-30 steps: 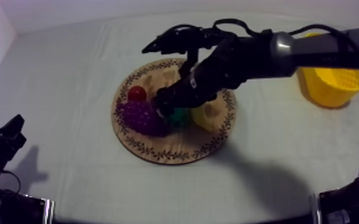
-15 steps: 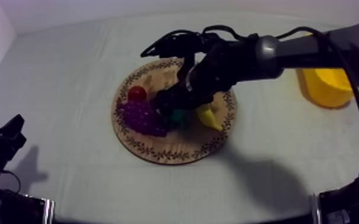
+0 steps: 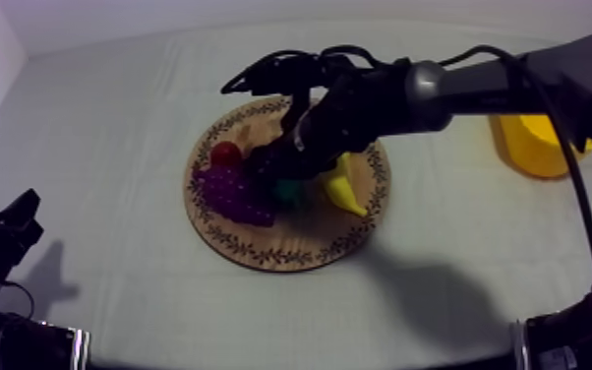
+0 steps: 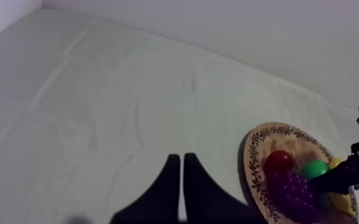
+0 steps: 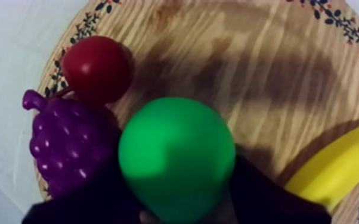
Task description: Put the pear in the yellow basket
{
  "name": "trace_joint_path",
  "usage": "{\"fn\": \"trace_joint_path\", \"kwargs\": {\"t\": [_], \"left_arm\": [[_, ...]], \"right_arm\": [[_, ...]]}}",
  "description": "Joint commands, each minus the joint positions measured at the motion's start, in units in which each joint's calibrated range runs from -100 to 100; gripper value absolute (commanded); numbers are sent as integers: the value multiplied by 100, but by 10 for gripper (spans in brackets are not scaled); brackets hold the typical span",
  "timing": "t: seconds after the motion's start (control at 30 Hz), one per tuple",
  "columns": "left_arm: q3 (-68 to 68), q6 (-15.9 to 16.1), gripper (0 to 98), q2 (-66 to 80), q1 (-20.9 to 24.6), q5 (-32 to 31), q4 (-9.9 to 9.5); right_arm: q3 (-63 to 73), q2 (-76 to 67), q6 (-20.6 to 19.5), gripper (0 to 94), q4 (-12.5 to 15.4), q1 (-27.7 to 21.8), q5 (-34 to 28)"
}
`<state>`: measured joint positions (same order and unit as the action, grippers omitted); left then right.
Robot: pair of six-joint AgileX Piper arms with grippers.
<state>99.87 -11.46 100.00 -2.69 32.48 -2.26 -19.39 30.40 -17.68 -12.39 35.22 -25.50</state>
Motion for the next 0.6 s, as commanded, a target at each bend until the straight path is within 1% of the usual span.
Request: {"fn": "trace_joint_path", "kwargs": {"t": [0.0, 0.13, 0.33, 0.4, 0.57], "left_arm": [[2, 0, 1, 0, -2, 1, -1], [2, 0, 1, 0, -2, 1, -1], [2, -1, 1, 0, -2, 1, -1], [2, -1, 1, 0, -2, 1, -1], [2, -1, 1, 0, -2, 1, -1]], "right_arm": [[5, 27, 21, 366, 5, -1, -39], [-15, 36, -24, 307, -74, -15, -2], [-173, -352, -172, 302, -282, -128, 87], [-222, -582, -268, 303, -444, -212, 97], [-330, -1326, -657, 319, -1053, -557, 114]]}}
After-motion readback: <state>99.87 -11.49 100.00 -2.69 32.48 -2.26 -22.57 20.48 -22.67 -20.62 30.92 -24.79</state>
